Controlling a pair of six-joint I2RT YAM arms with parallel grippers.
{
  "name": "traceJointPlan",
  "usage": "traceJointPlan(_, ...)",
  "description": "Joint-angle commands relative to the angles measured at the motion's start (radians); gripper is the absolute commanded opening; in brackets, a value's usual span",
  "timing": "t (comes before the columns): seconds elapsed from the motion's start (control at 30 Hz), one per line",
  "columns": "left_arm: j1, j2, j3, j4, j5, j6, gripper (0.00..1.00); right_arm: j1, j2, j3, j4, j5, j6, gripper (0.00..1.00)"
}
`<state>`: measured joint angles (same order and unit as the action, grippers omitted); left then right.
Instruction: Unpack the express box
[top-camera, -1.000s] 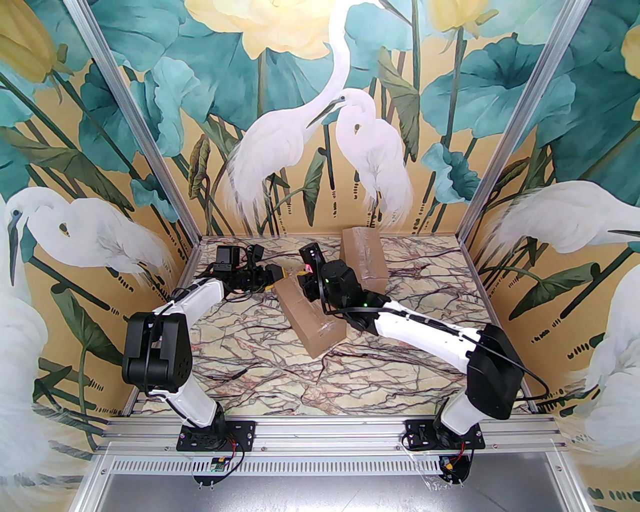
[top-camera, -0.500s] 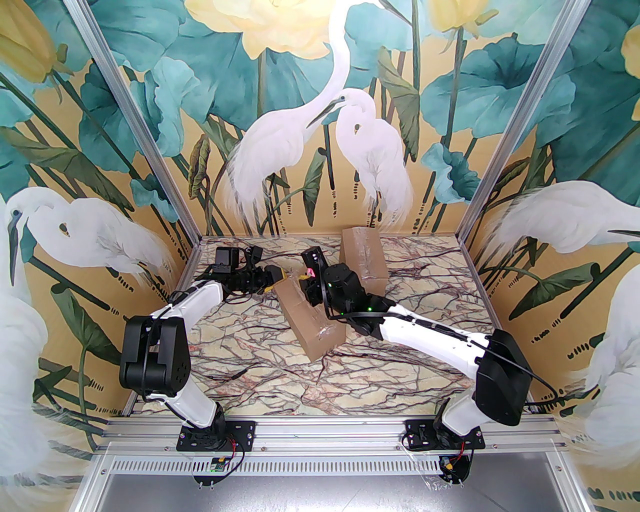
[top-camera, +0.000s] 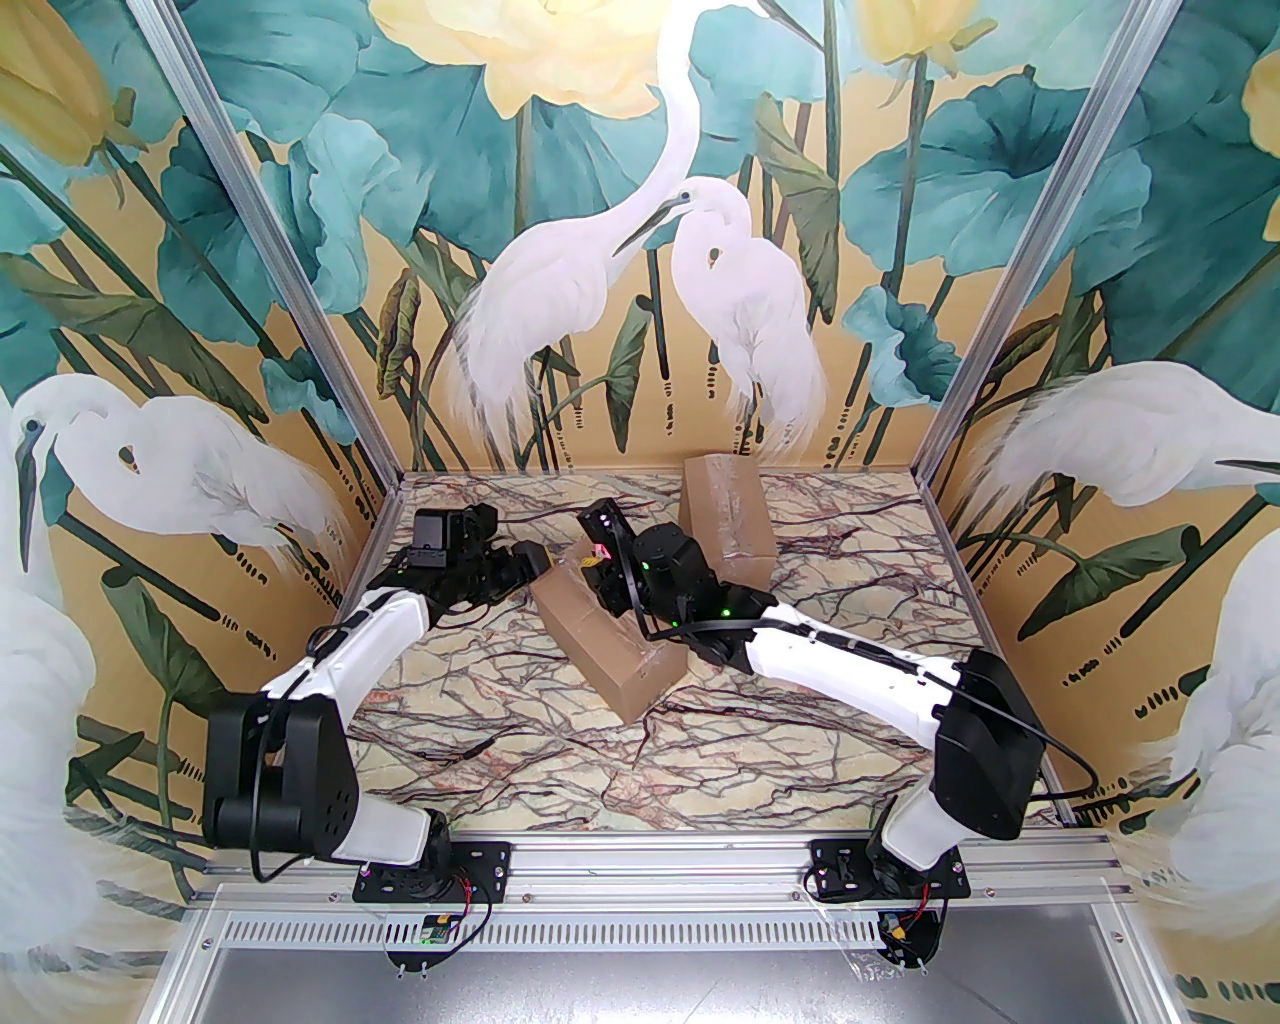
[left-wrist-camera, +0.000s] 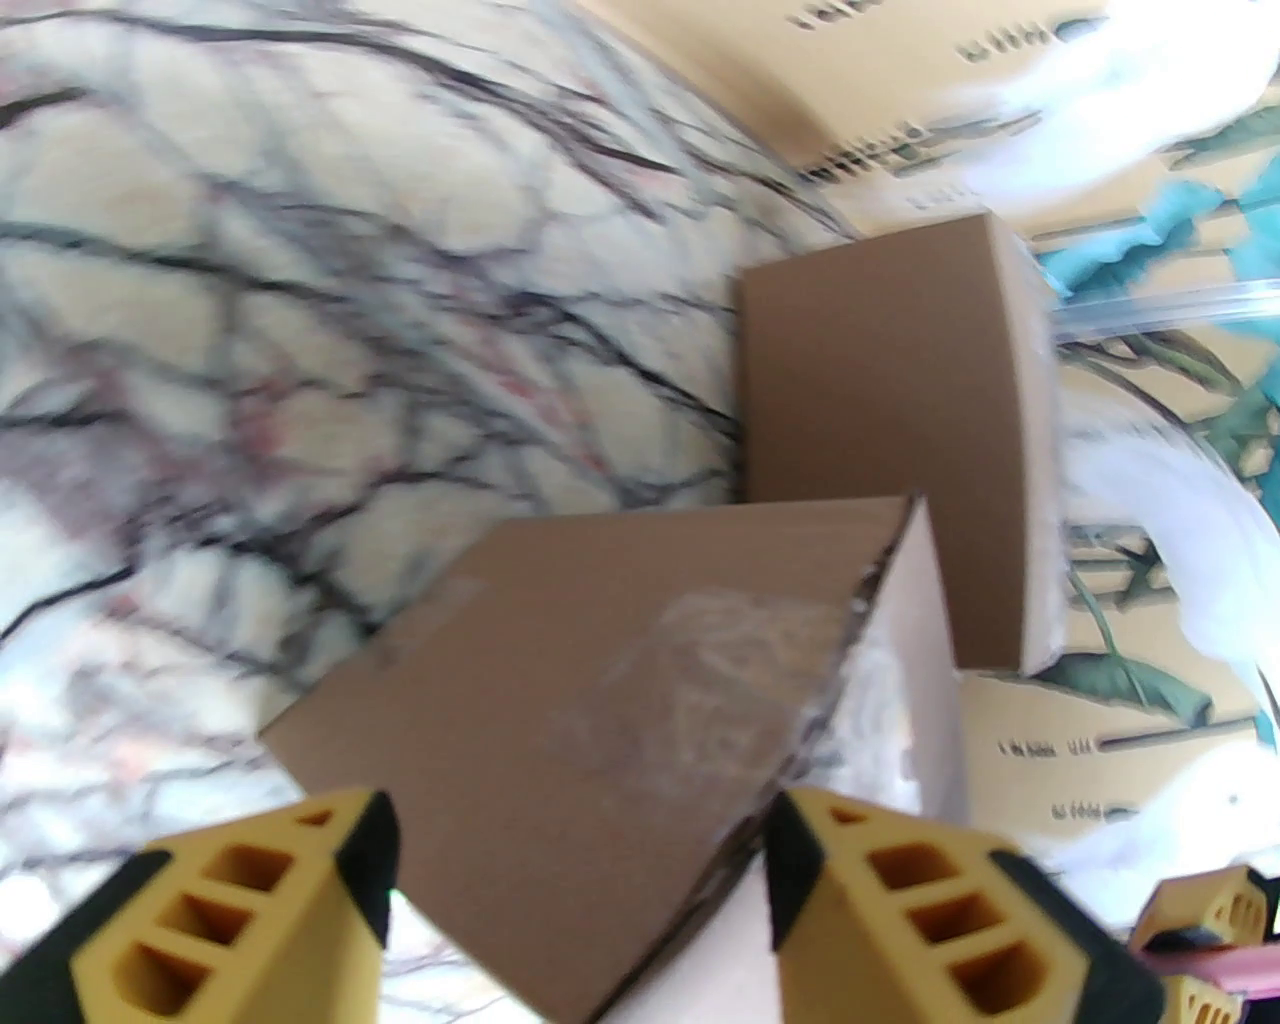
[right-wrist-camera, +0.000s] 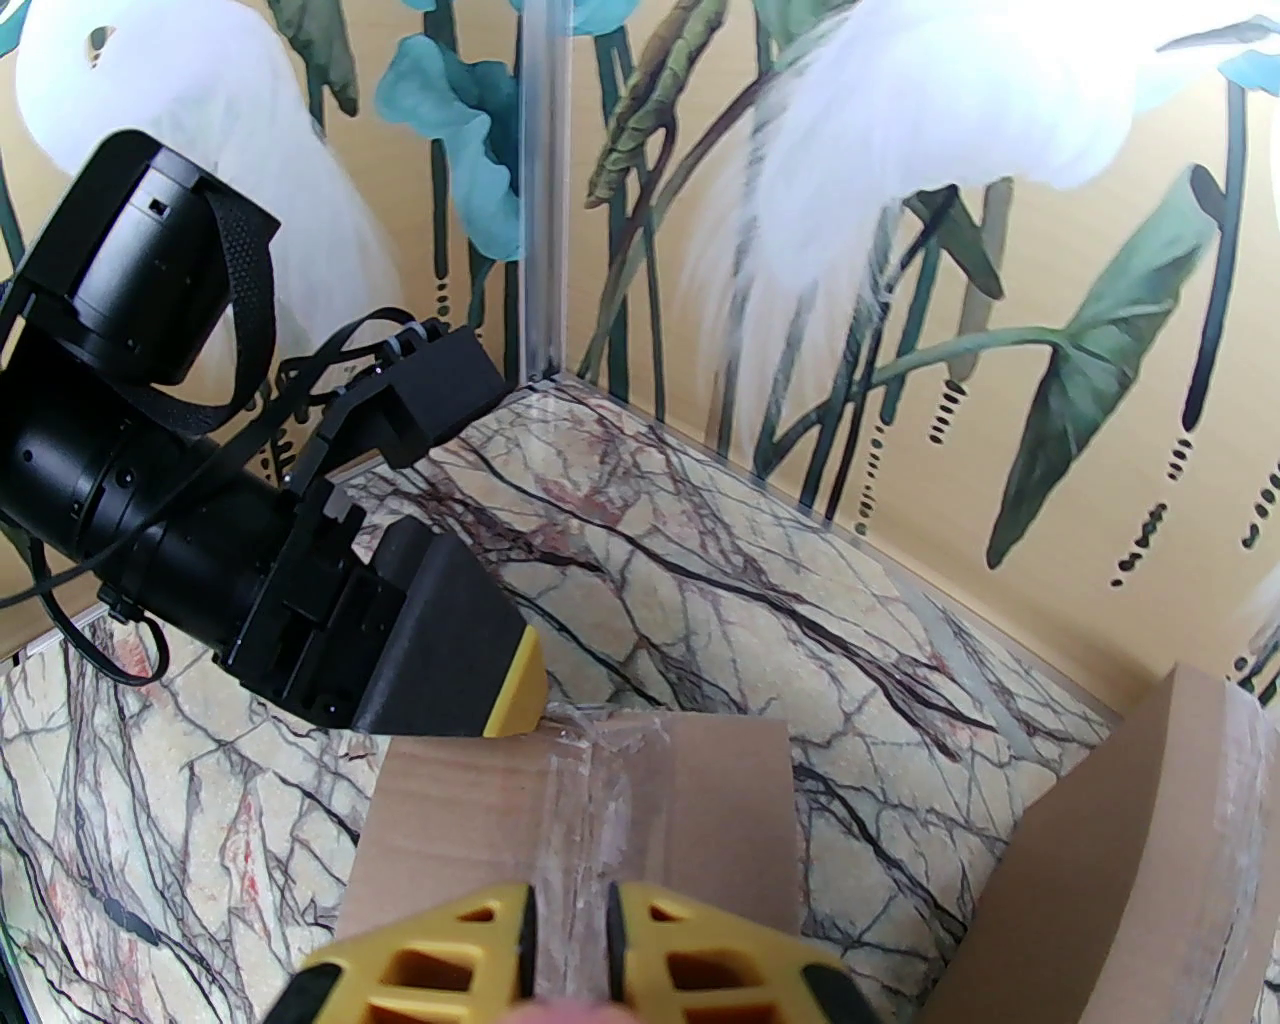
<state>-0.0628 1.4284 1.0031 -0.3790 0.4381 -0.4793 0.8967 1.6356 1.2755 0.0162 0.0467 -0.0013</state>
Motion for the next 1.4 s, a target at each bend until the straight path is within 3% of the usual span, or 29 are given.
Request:
traceJointPlan(0.0, 0.02, -0.029, 0.008, -0.097, -0.121, 0.019, 0.83, -0.002, 0.029, 0.007, -0.031, -0.097, -0.056, 0.0)
traceJointPlan(0.13, 0.02, 0.017, 0.125, -0.131, -0.047, 0.116, 0.87, -0.005, 0.032, 0.005, -0.027, -0.122, -0.066, 0.0)
traceJointPlan(0.4, 0.0, 0.213, 0.371, -0.205, 0.181, 0.26, 0.85, -0.007, 0.039, 0.008, -0.021, -0.134, -0.072, 0.0)
traceJointPlan(0.5, -0.035, 0.292, 0.443, -0.266, 0.2, 0.318, 0.83, -0.007, 0.042, 0.012, -0.025, -0.133, -0.072, 0.0)
traceJointPlan(0.9, -0.07, 0.437, 0.507, -0.332, 0.156, 0.405, 0.79, -0.008, 0.04, 0.019, -0.048, -0.114, -0.072, 0.0)
traceJointPlan(1.37, -0.069, 0.468, 0.431, -0.293, 0.084, 0.429, 0.76, -0.007, -0.03, -0.041, -0.063, -0.058, -0.02, 0.0)
